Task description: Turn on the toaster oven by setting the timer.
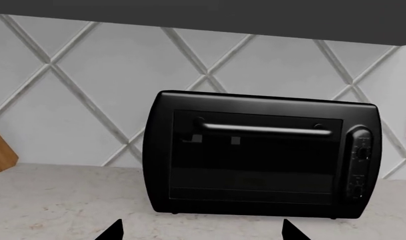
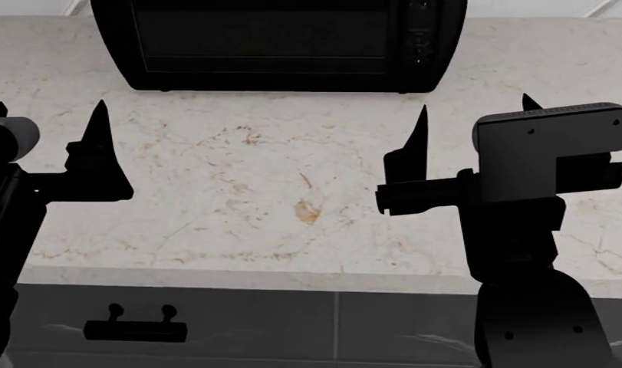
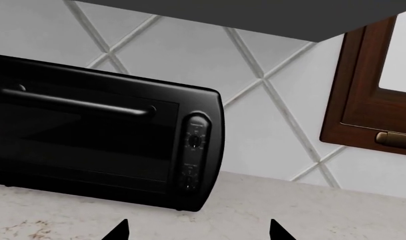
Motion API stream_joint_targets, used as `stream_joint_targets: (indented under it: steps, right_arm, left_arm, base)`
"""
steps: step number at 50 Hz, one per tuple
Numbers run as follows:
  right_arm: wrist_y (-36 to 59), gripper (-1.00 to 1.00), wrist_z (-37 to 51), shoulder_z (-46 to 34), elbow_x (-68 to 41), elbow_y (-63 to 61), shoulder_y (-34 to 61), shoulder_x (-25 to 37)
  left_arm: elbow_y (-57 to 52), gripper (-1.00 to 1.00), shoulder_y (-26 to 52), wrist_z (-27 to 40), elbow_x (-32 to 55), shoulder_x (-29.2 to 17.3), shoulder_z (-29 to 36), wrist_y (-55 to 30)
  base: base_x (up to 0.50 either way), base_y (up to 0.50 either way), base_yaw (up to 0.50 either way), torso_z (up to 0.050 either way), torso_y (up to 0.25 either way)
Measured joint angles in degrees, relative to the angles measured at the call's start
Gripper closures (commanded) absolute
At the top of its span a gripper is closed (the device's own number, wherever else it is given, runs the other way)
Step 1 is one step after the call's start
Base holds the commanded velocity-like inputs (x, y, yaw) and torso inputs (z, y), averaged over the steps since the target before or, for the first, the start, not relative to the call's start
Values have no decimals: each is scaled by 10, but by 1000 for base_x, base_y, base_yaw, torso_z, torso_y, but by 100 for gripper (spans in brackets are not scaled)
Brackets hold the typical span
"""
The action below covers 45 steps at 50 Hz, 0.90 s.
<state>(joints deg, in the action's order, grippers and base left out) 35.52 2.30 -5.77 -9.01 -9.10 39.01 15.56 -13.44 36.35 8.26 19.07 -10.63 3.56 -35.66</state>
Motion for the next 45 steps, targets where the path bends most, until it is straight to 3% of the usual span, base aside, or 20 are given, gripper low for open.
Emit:
stream_joint_targets:
  steps: [45]
  right_arm:
    - [1, -100, 7, -8, -10, -1, 3, 4]
  left_arm:
    - [-8, -100, 0, 11, 22, -10, 1, -3]
  base:
    - [280, 0, 0, 0, 0]
